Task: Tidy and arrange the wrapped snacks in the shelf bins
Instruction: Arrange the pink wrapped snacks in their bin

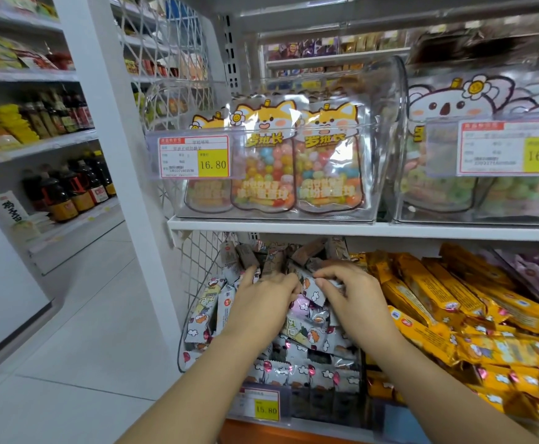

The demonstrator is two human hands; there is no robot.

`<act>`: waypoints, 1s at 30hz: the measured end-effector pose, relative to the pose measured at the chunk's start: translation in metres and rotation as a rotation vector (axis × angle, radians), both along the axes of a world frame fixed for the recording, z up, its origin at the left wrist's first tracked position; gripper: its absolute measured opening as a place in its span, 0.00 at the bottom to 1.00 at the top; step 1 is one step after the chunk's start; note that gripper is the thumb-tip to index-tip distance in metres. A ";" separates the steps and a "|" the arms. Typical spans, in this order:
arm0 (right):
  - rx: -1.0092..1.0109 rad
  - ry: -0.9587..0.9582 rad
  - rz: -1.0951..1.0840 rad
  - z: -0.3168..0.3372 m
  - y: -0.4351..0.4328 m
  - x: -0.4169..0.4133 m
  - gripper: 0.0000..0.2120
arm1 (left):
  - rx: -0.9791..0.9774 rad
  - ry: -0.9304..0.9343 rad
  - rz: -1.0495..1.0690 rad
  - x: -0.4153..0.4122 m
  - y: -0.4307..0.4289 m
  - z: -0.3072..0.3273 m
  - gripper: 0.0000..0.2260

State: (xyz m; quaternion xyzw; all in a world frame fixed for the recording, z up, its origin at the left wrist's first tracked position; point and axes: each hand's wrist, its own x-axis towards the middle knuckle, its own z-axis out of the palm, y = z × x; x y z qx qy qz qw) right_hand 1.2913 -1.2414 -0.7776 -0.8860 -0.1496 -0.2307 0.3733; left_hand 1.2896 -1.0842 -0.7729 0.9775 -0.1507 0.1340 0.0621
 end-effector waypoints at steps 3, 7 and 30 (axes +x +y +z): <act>0.005 0.000 -0.005 0.001 0.001 0.002 0.08 | -0.015 -0.029 -0.052 -0.005 0.003 0.001 0.08; 0.041 -0.005 -0.012 0.004 0.001 0.003 0.09 | -0.179 -0.168 -0.078 -0.009 0.009 0.007 0.08; -0.160 0.082 0.167 0.012 -0.007 -0.028 0.17 | -1.015 -0.623 -0.112 -0.042 0.002 0.013 0.06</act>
